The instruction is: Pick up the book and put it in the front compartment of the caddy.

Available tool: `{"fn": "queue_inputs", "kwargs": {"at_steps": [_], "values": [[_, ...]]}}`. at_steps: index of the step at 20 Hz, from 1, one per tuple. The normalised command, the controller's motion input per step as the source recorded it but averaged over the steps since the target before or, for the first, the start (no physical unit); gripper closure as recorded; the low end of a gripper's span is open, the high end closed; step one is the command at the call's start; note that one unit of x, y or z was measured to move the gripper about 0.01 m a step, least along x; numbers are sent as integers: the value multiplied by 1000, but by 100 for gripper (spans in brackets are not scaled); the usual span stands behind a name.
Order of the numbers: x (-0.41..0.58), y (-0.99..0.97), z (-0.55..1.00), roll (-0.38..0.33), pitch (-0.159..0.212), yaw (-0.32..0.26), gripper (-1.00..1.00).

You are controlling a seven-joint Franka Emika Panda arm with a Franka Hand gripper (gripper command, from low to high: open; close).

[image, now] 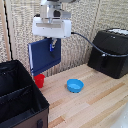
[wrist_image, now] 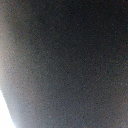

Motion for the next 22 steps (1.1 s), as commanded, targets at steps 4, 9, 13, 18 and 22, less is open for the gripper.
{"fn": "queue_inputs", "kwargs": {"at_steps": [4,9,13,18,22], "values": [[-2,807,202,-13,9,-81,100],[-1,805,203,-14,8,-85,100],[0,804,209,-26,0,-101,100],[0,802,219,-20,1,-98,100],[0,793,243,-12,4,-97,100]]}}
